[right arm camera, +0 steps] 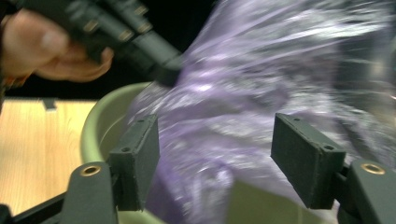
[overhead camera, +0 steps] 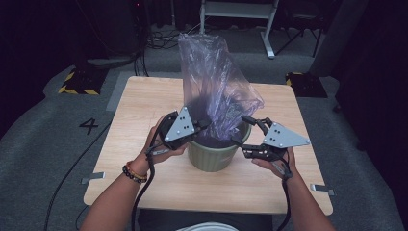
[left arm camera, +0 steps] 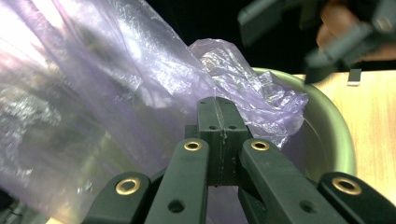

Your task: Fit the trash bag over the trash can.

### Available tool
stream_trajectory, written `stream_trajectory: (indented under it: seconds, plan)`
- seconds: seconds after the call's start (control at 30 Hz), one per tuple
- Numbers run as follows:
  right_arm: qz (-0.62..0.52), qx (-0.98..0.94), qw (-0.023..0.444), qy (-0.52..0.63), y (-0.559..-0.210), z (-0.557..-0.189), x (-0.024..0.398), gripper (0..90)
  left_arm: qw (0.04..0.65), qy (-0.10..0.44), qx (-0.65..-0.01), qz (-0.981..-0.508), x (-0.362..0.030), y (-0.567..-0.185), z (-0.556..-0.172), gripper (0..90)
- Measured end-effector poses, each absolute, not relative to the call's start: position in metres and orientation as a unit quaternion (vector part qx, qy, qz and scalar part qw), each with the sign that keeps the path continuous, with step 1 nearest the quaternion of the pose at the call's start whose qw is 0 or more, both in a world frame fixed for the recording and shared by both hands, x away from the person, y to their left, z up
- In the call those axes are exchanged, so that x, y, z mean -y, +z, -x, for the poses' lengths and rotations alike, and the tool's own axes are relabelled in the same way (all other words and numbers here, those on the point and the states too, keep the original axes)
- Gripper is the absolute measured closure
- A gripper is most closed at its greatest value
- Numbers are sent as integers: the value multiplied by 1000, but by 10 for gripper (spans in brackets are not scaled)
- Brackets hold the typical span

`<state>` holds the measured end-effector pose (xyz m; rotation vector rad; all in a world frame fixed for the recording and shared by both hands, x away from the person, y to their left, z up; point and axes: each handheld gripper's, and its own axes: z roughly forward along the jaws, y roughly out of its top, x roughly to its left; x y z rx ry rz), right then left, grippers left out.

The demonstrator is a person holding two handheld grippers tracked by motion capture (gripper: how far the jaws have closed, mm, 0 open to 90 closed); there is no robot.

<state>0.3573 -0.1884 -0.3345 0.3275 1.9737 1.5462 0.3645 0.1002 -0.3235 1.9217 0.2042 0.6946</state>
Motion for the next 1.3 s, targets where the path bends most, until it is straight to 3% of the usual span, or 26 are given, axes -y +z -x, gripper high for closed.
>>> stream_trajectory:
  seconds: [0.37,0.47,0.77,0.83,0.9,0.93,0.97,1.03,1.13,1.3]
  plan:
    - [-163,-740,275,592,-303,-369,168,316,504,305,-60,-806,-93,-334,-348,900]
    - [-166,-745,274,585,-300,-369,159,351,498,309,-59,-808,-92,-338,-346,900]
    - [-173,-743,289,578,-300,-369,146,844,490,324,-53,-807,-88,-342,-340,900]
    - [-167,-743,285,582,-301,-369,147,900,492,322,-51,-807,-88,-343,-339,900]
    - [-166,-742,290,581,-302,-368,147,900,494,321,-54,-806,-88,-343,-339,900]
    - [-164,-741,285,585,-302,-367,148,900,495,320,-54,-806,-88,-343,-338,900]
    - [-161,-742,278,589,-301,-366,148,827,495,321,-54,-806,-88,-343,-338,900]
    - [-160,-739,281,591,-298,-363,147,600,498,319,-53,-805,-87,-344,-337,900]
    - [-162,-731,282,600,-293,-358,144,434,493,317,-50,-809,-85,-345,-337,900]
    - [-157,-741,287,587,-292,-357,135,327,495,309,-48,-810,-81,-348,-334,900]
